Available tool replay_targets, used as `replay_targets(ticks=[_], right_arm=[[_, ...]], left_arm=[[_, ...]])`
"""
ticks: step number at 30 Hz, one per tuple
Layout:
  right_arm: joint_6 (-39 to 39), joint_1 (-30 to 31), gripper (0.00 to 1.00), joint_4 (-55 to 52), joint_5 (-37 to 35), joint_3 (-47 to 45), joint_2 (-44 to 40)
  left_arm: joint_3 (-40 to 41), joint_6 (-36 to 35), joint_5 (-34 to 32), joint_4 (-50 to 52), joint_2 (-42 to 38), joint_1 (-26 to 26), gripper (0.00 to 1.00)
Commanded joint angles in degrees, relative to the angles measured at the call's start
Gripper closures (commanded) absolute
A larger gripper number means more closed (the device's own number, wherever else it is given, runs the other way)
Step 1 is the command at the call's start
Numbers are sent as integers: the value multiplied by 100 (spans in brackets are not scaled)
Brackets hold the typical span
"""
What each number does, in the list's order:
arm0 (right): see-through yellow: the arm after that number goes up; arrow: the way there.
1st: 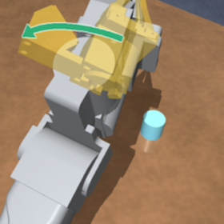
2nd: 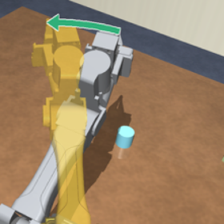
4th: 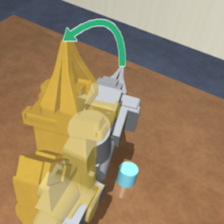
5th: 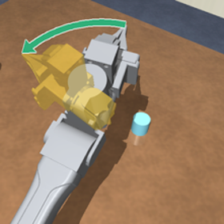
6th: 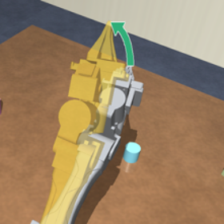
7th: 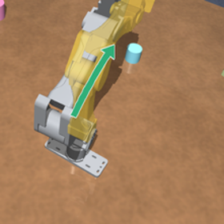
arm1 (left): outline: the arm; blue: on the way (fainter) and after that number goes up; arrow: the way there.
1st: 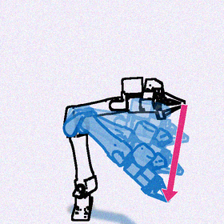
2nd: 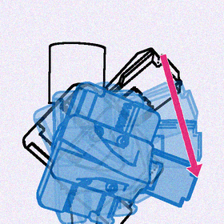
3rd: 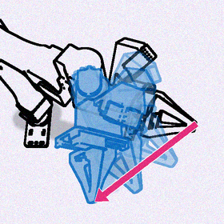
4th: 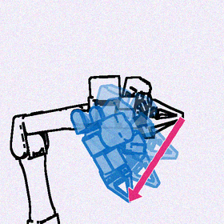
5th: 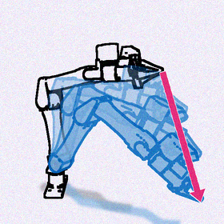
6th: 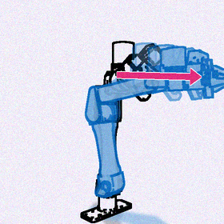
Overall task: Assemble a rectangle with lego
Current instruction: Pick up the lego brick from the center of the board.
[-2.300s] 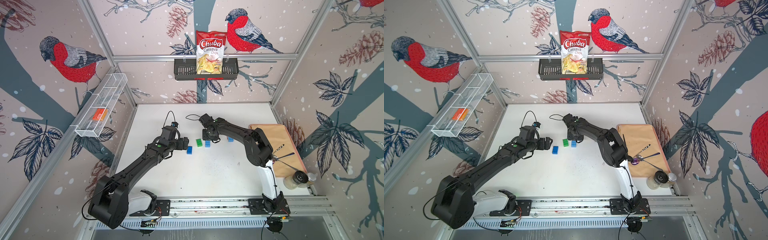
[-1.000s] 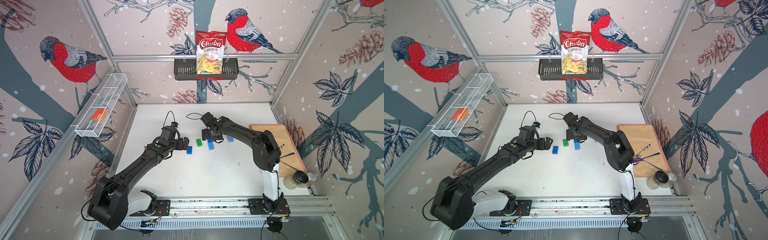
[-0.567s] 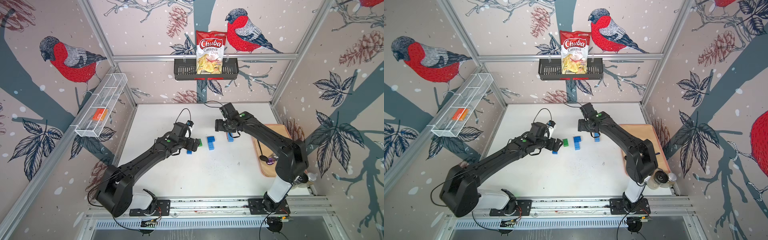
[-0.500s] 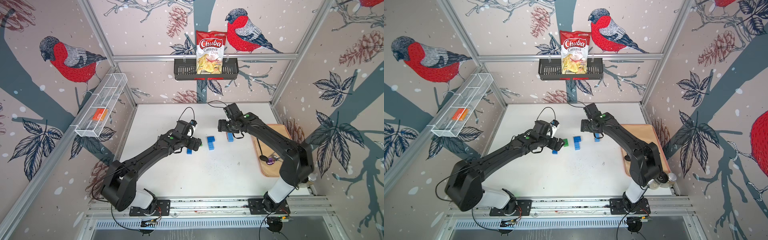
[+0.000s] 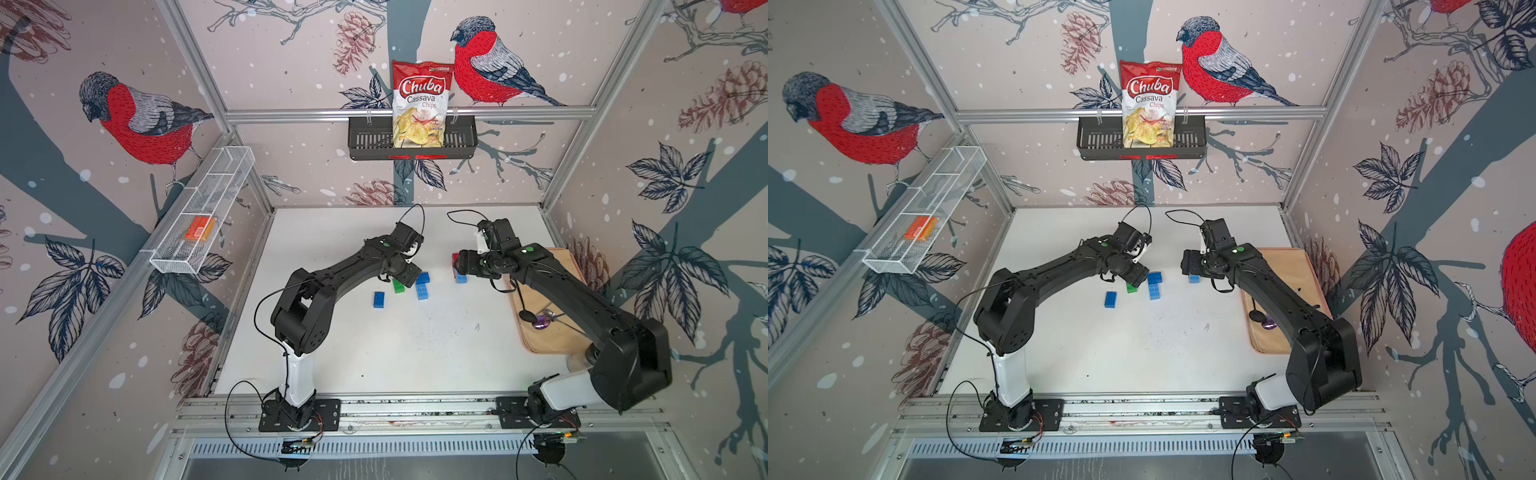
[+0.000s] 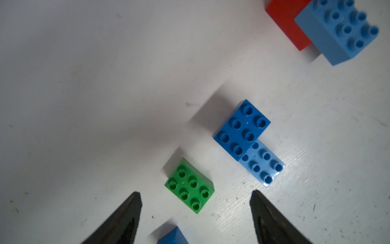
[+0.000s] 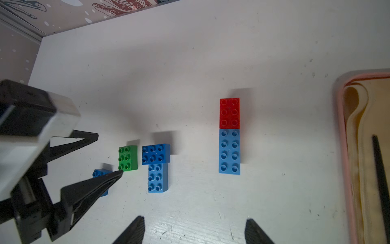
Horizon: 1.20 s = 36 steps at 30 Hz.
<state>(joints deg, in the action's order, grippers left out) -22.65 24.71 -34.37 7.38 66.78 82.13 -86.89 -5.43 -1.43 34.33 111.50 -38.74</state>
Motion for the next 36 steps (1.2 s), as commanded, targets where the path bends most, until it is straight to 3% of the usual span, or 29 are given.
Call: replay_targets(ticks=[1, 7, 14, 32, 36], right_arm=[[-13, -17, 22, 295, 307, -120, -132], [-19, -28, 22, 341, 493, -183, -218], [-113, -28, 22, 440, 673, -289, -206], [-145, -29, 23, 419, 706, -193, 4], [-135, -28, 22, 411, 688, -157, 50]], left_arm=[[-180, -925, -328, 552, 140, -161, 18], [3, -1909, -472, 455, 144, -171, 17], [332, -2457, -467, 309, 259, -77, 16], [-297, -2737, -247, 501, 1017, 277, 20], [-368, -2612, -56, 712, 1110, 321, 31]])
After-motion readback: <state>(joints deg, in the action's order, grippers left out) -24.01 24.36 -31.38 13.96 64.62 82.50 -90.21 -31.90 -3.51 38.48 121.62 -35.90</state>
